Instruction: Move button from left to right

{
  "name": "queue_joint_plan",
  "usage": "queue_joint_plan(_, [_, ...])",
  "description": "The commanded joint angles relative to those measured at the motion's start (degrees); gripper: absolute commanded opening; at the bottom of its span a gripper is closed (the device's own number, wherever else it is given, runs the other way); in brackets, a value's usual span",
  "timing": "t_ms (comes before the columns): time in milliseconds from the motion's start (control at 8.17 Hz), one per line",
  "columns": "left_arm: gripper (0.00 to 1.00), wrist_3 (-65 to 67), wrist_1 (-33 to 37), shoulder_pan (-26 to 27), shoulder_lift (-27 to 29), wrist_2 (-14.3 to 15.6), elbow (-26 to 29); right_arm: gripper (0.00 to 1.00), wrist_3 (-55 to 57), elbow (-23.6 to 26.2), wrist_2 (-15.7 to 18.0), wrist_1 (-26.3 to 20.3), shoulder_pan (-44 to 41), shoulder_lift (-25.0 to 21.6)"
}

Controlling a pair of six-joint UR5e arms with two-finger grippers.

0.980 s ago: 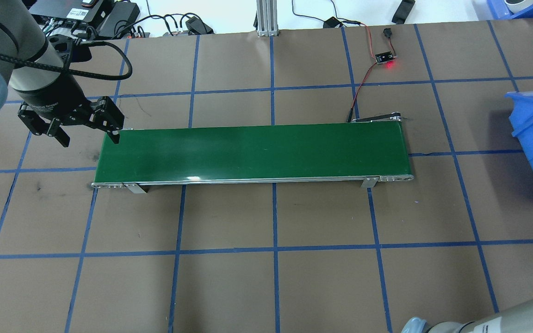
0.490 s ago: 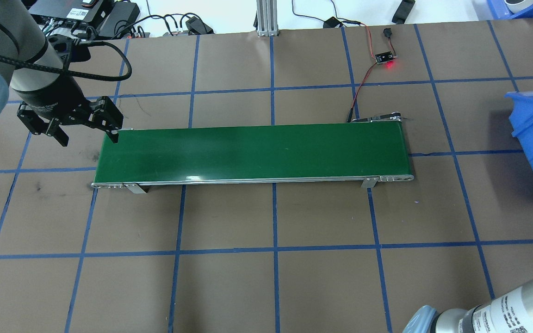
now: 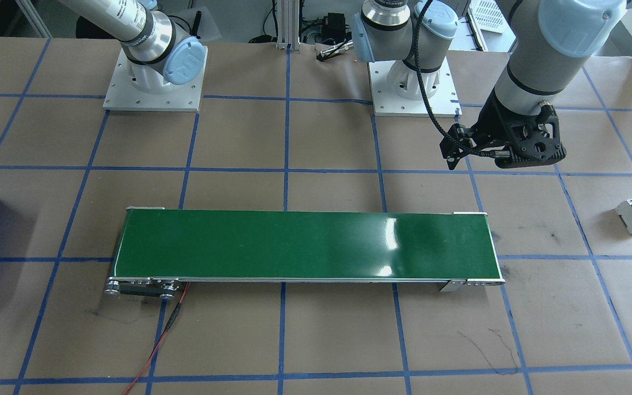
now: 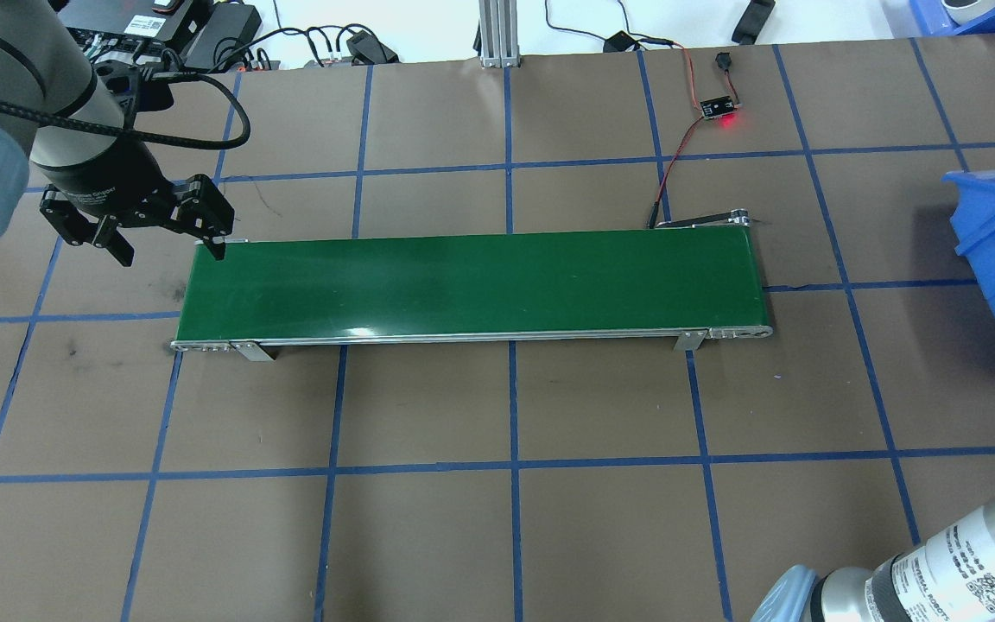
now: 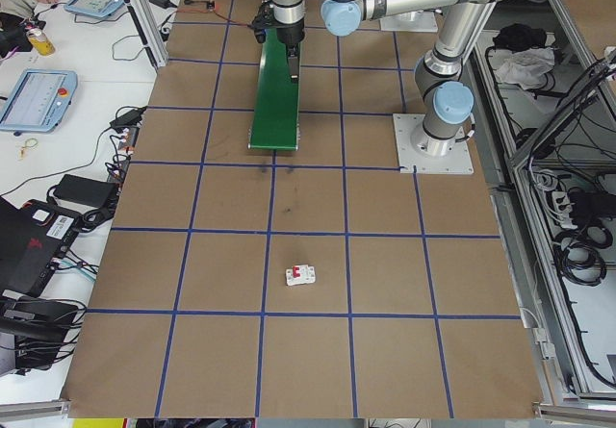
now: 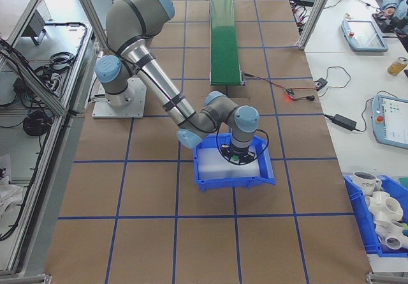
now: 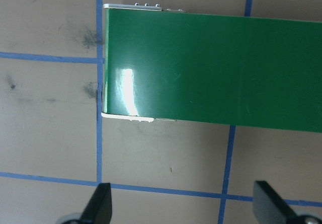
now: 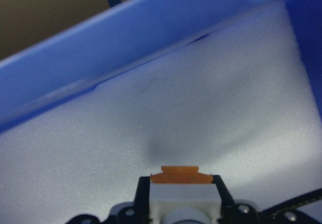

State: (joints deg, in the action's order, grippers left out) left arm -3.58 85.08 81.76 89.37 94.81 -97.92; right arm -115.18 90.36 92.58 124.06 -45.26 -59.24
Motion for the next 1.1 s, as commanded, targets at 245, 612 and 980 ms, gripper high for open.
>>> queue_joint_plan(245, [1.0,0.07,-4.58,0.24,-0.34,0.02,-0.6,1.0,-5.15,0.51,2.15,-0.74,0.35,-5.41])
queue_joint_plan(612, [1.0,0.16,-7.38,0.24,-0.42,-0.07,-1.84,0.95,2.72,0.43,3.41,-11.88,0.26,-17.12])
queue_joint_plan(980, [1.0,-0.37,-9.05,0.24,-0.77,-0.07,-1.75,1.0,31.15,-0.53,-2.83,-27.94,-4.02,-30.88])
